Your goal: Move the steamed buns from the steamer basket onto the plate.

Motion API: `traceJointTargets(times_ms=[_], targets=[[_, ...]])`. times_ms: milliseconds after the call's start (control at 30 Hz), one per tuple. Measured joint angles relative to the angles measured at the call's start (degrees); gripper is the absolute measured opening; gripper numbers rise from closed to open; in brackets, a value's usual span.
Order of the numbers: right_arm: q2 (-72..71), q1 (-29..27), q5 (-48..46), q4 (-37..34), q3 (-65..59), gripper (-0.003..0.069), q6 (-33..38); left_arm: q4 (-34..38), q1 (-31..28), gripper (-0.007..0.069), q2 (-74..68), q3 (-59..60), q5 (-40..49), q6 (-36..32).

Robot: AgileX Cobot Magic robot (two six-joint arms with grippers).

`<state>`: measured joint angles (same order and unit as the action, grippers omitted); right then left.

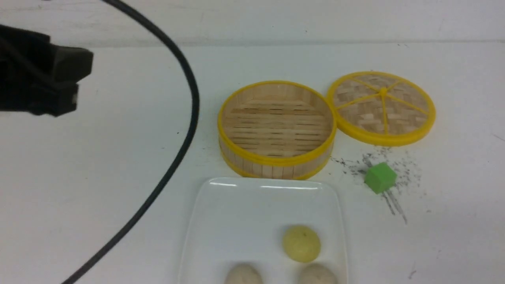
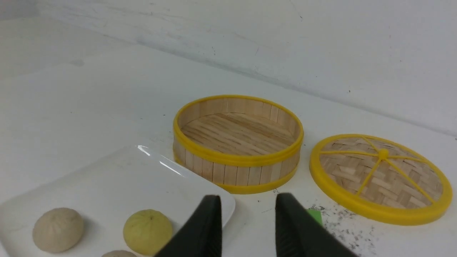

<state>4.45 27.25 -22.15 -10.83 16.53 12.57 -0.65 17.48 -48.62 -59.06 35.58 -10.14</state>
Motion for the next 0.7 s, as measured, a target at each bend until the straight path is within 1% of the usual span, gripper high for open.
traceJointTargets(times_ms=[33,67,100,133,200,300,400,467,533,567,700], targets=[[0.0,0.0,0.0,0.0,0.0,0.0240,0.0,-1.0,0.0,0.0418,0.7,0.0,0.8,1.0],[0.0,0.0,0.0,0.0,0.0,0.0240,0.0,-3.5,0.0,0.0418,2.2,0.0,2.9,3.3],[0.0,0.0,0.0,0.0,0.0,0.0240,0.0,-3.5,0.0,0.0418,2.2,0.0,2.9,3.3],[0.0,0.0,0.0,0.0,0.0,0.0240,0.0,-6.5,0.0,0.0418,3.7,0.0,5.7,6.0],[0.0,0.0,0.0,0.0,0.0,0.0240,0.0,-9.8,0.0,0.0418,5.2,0.1,9.3,8.7],[0.0,0.0,0.0,0.0,0.0,0.0240,0.0,-12.1,0.0,0.0413,7.9,1.8,14.4,11.9],[0.0,0.0,0.1,0.0,0.0,0.0240,0.0,-11.7,0.0,0.0409,11.2,5.1,16.8,14.1],[0.0,0.0,0.1,0.0,0.0,0.0240,0.0,-10.1,0.0,0.0404,14.4,8.3,17.2,15.0],[0.0,0.0,0.1,0.0,0.0,0.0240,0.0,-8.1,0.0,0.0393,19.1,11.7,17.3,15.3],[0.0,0.0,0.1,0.0,0.0,0.0240,0.0,-8.0,0.0,0.0393,19.1,12.0,17.3,15.3],[0.0,0.0,0.1,0.0,0.0,0.0240,0.0,-7.5,0.0,0.0373,29.7,18.6,17.5,14.4]])
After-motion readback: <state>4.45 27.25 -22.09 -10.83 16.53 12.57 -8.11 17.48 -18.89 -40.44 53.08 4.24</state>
